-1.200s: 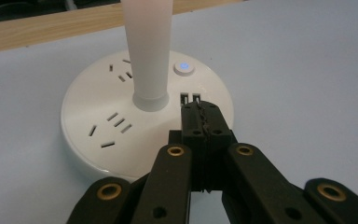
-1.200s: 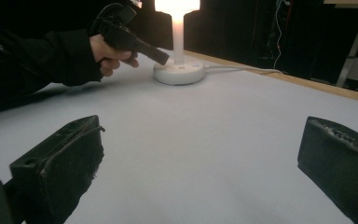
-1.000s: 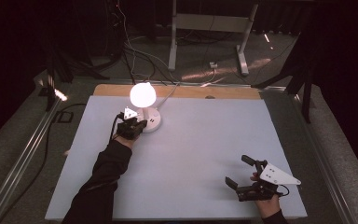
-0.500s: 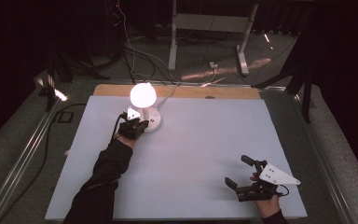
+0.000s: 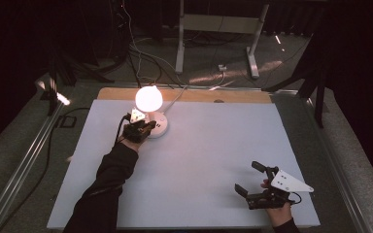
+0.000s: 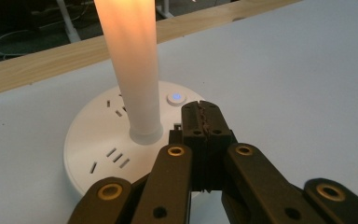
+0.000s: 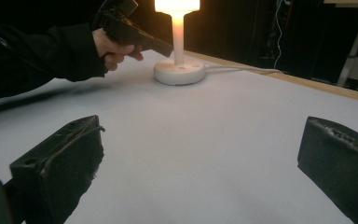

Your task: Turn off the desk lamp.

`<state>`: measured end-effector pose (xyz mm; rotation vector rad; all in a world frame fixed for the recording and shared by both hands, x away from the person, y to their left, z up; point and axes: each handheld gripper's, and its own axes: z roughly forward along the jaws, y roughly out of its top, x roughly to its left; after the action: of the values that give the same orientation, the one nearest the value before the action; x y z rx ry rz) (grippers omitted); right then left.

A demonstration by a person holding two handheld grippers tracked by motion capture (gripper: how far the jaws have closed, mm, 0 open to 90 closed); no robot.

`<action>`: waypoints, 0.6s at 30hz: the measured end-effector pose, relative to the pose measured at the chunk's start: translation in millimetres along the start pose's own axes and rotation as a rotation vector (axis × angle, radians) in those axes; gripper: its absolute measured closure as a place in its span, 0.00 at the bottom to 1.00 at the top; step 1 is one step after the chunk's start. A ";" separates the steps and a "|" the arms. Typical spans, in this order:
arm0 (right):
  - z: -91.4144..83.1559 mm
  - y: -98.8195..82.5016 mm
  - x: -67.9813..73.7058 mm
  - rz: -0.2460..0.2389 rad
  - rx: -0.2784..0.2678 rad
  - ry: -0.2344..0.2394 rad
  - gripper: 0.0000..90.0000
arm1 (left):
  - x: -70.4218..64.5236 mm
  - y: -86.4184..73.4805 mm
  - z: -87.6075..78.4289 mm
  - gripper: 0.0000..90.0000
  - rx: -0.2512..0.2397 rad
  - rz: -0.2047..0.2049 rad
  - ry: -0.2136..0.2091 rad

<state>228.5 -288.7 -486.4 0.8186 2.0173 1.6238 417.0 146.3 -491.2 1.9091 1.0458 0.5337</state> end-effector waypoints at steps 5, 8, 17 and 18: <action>-0.3 0.3 0.2 -0.002 0.000 0.002 0.00 | 1.5 -3.3 2.9 1.00 0.019 -0.010 0.009; -0.2 0.0 -0.1 0.001 0.000 0.002 0.00 | 3.2 -6.4 5.5 1.00 0.027 -0.018 0.010; 0.1 -0.4 -0.1 0.001 0.003 0.003 0.00 | 7.0 -14.0 9.8 1.00 0.043 -0.034 0.015; 0.2 -0.5 -0.3 0.002 0.005 0.003 0.00 | 6.9 -15.2 10.7 1.00 0.042 -0.035 0.015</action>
<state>228.7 -288.8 -486.9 0.8205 2.0238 1.6231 421.3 150.9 -510.0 1.9230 1.1057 0.5105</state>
